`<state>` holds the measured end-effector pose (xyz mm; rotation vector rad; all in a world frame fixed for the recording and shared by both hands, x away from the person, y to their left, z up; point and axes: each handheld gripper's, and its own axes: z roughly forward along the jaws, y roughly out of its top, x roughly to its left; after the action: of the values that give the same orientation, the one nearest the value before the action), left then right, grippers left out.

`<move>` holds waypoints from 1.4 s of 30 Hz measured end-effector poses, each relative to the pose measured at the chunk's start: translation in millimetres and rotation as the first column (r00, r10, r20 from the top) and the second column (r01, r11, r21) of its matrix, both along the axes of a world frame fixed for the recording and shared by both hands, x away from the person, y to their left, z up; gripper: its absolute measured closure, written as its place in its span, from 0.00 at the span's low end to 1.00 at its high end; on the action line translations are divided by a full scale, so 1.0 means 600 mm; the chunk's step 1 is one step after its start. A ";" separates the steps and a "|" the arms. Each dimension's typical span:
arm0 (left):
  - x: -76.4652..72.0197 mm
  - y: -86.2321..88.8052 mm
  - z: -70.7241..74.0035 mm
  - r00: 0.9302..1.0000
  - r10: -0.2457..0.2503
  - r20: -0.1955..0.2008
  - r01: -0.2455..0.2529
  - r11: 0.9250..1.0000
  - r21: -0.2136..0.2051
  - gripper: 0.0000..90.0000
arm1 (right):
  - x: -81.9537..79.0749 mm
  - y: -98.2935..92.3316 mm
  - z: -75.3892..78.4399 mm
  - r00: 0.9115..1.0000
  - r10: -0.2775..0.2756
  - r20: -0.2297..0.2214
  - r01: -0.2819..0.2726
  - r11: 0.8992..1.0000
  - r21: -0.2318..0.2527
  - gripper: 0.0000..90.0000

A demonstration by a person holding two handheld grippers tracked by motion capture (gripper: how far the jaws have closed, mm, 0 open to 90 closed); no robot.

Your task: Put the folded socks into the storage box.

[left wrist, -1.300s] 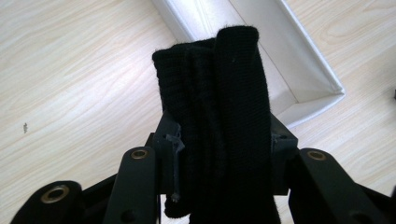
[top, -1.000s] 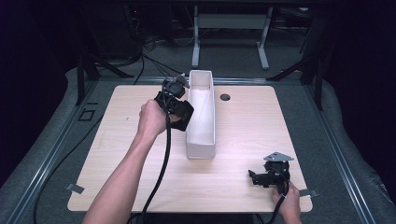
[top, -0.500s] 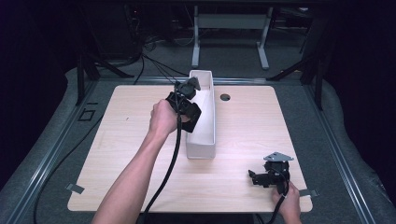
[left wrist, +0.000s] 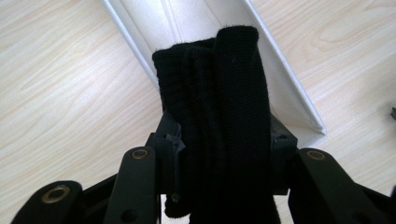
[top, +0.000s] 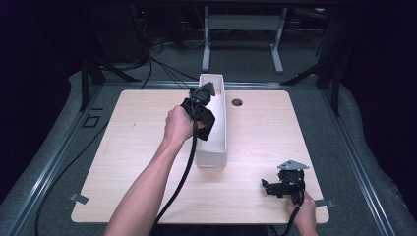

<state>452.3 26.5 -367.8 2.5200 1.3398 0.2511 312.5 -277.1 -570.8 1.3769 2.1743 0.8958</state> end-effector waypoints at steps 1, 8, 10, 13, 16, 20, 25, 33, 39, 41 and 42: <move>0.001 -0.004 -0.002 1.000 0.002 -0.002 -0.001 1.000 0.006 0.65 | 0.000 0.000 0.000 1.000 0.000 0.000 0.000 1.000 0.001 0.00; 0.001 -0.022 -0.010 1.000 -0.008 -0.002 0.008 1.000 0.017 0.65 | 0.000 0.001 0.000 1.000 0.003 0.001 -0.003 1.000 0.002 0.00; 0.001 -0.024 -0.011 1.000 -0.010 -0.005 0.010 1.000 0.016 0.65 | 0.000 0.001 0.000 1.000 0.003 0.001 -0.003 1.000 0.002 0.00; 0.002 -0.030 -0.017 1.000 -0.008 -0.006 0.008 1.000 0.013 0.65 | 0.000 0.001 0.000 1.000 0.004 0.001 -0.004 1.000 0.002 0.00; 0.003 -0.033 -0.022 1.000 -0.008 -0.009 0.008 1.000 0.018 0.65 | 0.000 0.001 0.000 1.000 0.004 0.001 -0.004 1.000 0.002 0.00; 0.004 -0.035 -0.027 1.000 -0.004 -0.009 0.004 1.000 0.016 0.65 | 0.000 0.001 0.000 1.000 0.005 0.001 -0.005 1.000 0.003 0.00; 0.005 -0.038 -0.037 1.000 0.002 -0.012 -0.001 1.000 0.017 0.65 | 0.000 0.001 -0.001 1.000 0.005 0.003 -0.005 1.000 0.005 0.00; 0.009 -0.043 -0.056 0.999 0.028 -0.017 -0.028 0.999 0.025 0.65 | 0.000 0.002 0.000 1.000 0.011 -0.001 -0.011 1.000 0.005 0.00; 0.010 -0.049 -0.073 0.999 0.034 -0.030 -0.032 0.998 0.044 0.65 | 0.000 0.002 0.000 1.000 0.011 -0.001 -0.011 1.000 0.005 0.00; 0.010 -0.051 -0.078 0.999 0.036 -0.036 -0.034 0.998 0.047 0.65 | 0.000 0.002 0.000 1.000 0.011 0.000 -0.011 1.000 0.005 0.00; 0.010 -0.051 -0.078 0.999 0.036 -0.036 -0.034 0.998 0.047 0.65 | 0.000 0.002 0.000 1.000 0.011 -0.001 -0.011 1.000 0.005 0.00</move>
<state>458.5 -4.0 -414.6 2.5528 1.4092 0.2462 312.3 -276.1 -570.7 1.3689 2.1839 0.9051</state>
